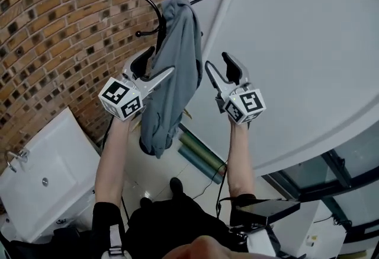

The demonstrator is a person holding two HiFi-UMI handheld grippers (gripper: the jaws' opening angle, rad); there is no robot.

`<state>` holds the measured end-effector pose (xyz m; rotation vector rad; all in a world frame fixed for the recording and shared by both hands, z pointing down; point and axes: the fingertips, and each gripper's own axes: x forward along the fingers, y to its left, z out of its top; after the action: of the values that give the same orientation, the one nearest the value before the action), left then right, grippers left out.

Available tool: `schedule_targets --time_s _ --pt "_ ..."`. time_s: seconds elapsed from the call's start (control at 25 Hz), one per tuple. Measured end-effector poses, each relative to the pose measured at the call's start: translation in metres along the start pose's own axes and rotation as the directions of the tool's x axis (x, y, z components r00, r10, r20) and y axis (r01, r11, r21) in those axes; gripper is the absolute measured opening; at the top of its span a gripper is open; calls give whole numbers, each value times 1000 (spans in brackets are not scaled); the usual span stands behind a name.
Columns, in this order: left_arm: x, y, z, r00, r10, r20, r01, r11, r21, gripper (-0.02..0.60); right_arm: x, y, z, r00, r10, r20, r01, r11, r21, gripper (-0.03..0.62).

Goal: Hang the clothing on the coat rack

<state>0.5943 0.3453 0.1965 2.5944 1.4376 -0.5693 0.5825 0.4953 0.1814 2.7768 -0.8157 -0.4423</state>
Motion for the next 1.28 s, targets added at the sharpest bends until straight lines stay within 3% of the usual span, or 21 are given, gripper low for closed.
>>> schedule_targets --time_s 0.08,0.16,0.28,0.32,0.36,0.4,0.52,0.56,0.6,0.72,0.84,0.92,1.0,1.12,1.2,1.28 --pt "6 14 -7 998 25 -49 -23 999 29 351 38 -6 33 994 113 1 -113 993 25 244" --pt "6 18 3 1000 17 2 -17 1000 -11 351 73 -13 53 976 217 9 -216 970 114 242" --pt "8 23 31 991 -40 127 56 991 -124 352 113 -11 62 920 392 10 -377 879 291 240" --pt "8 29 40 984 -53 167 82 982 -171 354 121 -8 62 896 443 5 -420 846 327 210" --pt "8 34 46 979 -67 193 106 973 -202 354 125 -4 61 874 486 2 -456 820 347 141" --pt "10 37 47 977 -86 196 129 968 -215 354 125 -1 62 855 519 5 -487 798 355 100" --pt "26 29 29 979 -170 109 188 966 -180 354 118 8 63 809 587 10 -556 760 336 117" --pt "32 26 23 978 -188 86 200 966 -162 354 119 9 62 805 593 -5 -562 766 311 124" --pt "36 25 19 977 -198 79 208 966 -152 354 121 8 62 812 584 -23 -556 784 275 7" --pt "32 25 18 973 -207 104 222 961 -163 354 117 -9 85 866 499 -35 -490 861 135 5" --pt "29 26 18 965 -229 128 250 950 -187 354 104 -22 129 896 444 9 -444 895 37 5" --pt "29 23 23 950 -267 164 298 932 -207 382 101 -15 149 898 439 29 -439 898 3 5" --pt "25 22 36 920 -300 251 358 904 -235 405 100 -2 164 893 447 52 -447 894 -8 5" --pt "9 32 57 876 -287 387 406 873 -270 413 93 8 191 881 456 124 -461 888 10 5" --pt "5 26 56 884 -295 363 396 885 -246 412 87 8 214 870 458 183 -468 883 15 5" --pt "11 8 42 913 -317 257 367 914 -174 412 88 4 229 861 460 217 -476 879 27 5"
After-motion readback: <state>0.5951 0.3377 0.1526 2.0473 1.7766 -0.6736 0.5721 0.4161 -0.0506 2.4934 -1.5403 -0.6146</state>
